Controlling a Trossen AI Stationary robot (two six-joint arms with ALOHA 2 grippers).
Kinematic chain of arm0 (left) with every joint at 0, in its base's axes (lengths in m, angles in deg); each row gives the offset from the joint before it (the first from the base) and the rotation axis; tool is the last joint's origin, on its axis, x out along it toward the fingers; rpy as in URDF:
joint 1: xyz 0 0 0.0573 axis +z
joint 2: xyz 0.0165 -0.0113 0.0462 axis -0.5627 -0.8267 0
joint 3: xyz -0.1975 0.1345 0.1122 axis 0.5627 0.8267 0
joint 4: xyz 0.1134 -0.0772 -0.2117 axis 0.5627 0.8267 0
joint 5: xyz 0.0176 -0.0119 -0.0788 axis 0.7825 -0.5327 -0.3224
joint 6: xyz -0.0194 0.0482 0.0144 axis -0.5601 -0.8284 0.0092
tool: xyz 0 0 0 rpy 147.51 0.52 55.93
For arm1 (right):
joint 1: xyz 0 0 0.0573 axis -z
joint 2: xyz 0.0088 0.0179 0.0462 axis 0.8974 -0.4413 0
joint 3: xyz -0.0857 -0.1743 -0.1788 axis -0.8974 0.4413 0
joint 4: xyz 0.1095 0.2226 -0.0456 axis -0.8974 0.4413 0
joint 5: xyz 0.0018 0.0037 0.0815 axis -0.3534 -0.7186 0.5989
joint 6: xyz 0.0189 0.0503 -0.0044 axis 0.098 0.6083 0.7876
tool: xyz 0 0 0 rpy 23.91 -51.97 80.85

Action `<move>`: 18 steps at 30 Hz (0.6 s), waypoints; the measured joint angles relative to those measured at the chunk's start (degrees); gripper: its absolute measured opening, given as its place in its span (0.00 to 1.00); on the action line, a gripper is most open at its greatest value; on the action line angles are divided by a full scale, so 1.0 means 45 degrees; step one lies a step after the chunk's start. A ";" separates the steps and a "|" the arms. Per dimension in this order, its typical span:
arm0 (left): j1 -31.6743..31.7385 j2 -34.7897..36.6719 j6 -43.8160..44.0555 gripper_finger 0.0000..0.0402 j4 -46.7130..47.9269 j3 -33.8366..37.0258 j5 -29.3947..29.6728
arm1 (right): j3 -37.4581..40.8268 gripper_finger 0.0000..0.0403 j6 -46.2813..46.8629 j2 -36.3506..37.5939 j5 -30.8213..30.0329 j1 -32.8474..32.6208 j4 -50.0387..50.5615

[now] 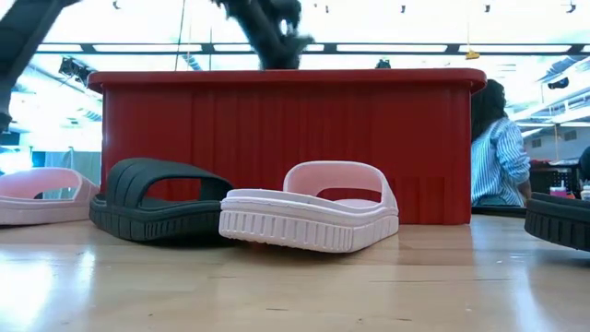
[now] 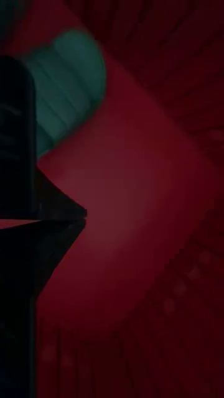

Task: Pick and place slides into bin
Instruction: Put the green slipper into the red bin

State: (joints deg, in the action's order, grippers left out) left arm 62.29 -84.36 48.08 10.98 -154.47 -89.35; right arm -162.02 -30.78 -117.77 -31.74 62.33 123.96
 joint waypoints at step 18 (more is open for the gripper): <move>0.1314 -0.4257 -0.0566 0.01 -0.0417 0.0734 -0.0254 | 0.0015 0.02 0.2838 -0.0876 -0.2638 0.0061 0.4695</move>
State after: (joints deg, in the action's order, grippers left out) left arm 68.20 -103.52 45.53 9.11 -151.17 -90.49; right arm -161.95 -18.01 -121.71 -43.61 62.61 145.08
